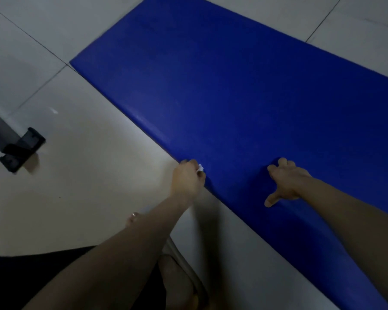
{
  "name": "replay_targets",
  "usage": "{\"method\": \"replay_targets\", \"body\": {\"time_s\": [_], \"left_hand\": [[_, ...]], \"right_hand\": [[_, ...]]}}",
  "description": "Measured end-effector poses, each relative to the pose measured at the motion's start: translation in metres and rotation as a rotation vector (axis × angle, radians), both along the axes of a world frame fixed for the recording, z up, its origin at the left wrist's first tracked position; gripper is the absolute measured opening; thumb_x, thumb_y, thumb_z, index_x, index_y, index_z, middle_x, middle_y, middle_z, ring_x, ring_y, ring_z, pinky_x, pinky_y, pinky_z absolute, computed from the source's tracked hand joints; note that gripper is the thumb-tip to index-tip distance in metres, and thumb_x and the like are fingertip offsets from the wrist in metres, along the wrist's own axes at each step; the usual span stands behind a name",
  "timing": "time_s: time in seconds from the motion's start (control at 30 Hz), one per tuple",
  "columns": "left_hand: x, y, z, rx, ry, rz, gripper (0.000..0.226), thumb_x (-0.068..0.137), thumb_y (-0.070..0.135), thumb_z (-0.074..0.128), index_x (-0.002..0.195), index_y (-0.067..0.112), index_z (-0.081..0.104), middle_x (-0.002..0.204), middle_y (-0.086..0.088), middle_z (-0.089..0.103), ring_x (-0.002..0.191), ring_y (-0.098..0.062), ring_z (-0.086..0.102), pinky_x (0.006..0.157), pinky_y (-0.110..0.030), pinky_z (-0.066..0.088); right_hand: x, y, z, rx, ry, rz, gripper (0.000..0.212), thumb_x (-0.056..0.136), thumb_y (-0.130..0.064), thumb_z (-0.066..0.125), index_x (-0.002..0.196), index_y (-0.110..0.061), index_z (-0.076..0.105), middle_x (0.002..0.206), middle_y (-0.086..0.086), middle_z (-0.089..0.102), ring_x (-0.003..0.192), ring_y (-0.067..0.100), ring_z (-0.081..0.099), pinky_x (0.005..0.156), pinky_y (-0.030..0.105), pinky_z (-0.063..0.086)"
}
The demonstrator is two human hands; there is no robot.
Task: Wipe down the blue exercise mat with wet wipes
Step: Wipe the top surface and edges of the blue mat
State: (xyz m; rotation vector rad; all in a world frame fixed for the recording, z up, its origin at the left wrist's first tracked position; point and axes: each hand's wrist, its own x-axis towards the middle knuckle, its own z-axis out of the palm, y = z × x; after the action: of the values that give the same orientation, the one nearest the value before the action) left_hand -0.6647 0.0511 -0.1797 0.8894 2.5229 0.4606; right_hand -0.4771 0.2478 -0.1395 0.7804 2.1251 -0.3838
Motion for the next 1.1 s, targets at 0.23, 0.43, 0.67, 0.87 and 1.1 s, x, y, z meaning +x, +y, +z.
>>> {"method": "replay_targets", "body": {"time_s": [0.23, 0.43, 0.67, 0.87, 1.1], "left_hand": [[0.042, 0.001, 0.008, -0.081, -0.067, -0.497, 0.012, 0.099, 0.034, 0.053, 0.094, 0.024, 0.056, 0.094, 0.005, 0.051, 0.08, -0.012, 0.052, 0.071, -0.031, 0.046], [0.005, 0.002, 0.003, 0.002, 0.107, -0.456, 0.024, 0.104, 0.033, 0.05, 0.115, 0.018, 0.065, 0.115, 0.0, 0.053, 0.097, -0.015, 0.054, 0.089, -0.034, 0.05], [-0.042, 0.01, 0.007, -0.005, 0.218, -0.031, 0.028, 0.103, 0.031, 0.053, 0.097, 0.008, 0.069, 0.098, -0.008, 0.064, 0.088, -0.023, 0.062, 0.081, -0.033, 0.05], [0.021, 0.005, 0.012, 0.018, -0.075, -0.13, 0.016, 0.101, 0.029, 0.057, 0.087, 0.021, 0.06, 0.094, 0.005, 0.059, 0.084, -0.011, 0.059, 0.082, -0.029, 0.052], [0.08, 0.004, 0.009, 0.037, -0.055, -0.595, 0.012, 0.096, 0.021, 0.057, 0.095, 0.015, 0.068, 0.099, -0.002, 0.06, 0.093, -0.02, 0.055, 0.082, -0.041, 0.05]], "right_hand": [[0.002, 0.0, 0.001, -0.017, 0.023, -0.024, 0.109, 0.061, -0.07, 0.082, 0.145, -0.019, 0.034, 0.14, 0.008, 0.028, 0.128, 0.026, 0.034, 0.09, 0.038, 0.051], [0.005, 0.001, -0.002, -0.017, 0.036, -0.017, 0.105, 0.062, -0.071, 0.08, 0.142, -0.019, 0.036, 0.137, 0.008, 0.029, 0.125, 0.026, 0.035, 0.083, 0.035, 0.049], [0.005, 0.001, -0.001, -0.018, 0.042, -0.018, 0.103, 0.061, -0.072, 0.081, 0.139, -0.02, 0.037, 0.137, 0.007, 0.029, 0.126, 0.026, 0.035, 0.087, 0.038, 0.051], [0.008, 0.0, 0.004, -0.014, 0.056, -0.017, 0.103, 0.058, -0.072, 0.082, 0.137, -0.022, 0.04, 0.136, 0.005, 0.03, 0.126, 0.024, 0.036, 0.087, 0.039, 0.052], [0.028, -0.02, 0.019, 0.03, 0.002, -0.067, 0.101, 0.064, -0.075, 0.077, 0.137, -0.017, 0.038, 0.134, 0.008, 0.036, 0.114, 0.023, 0.048, 0.085, 0.037, 0.052]]}}
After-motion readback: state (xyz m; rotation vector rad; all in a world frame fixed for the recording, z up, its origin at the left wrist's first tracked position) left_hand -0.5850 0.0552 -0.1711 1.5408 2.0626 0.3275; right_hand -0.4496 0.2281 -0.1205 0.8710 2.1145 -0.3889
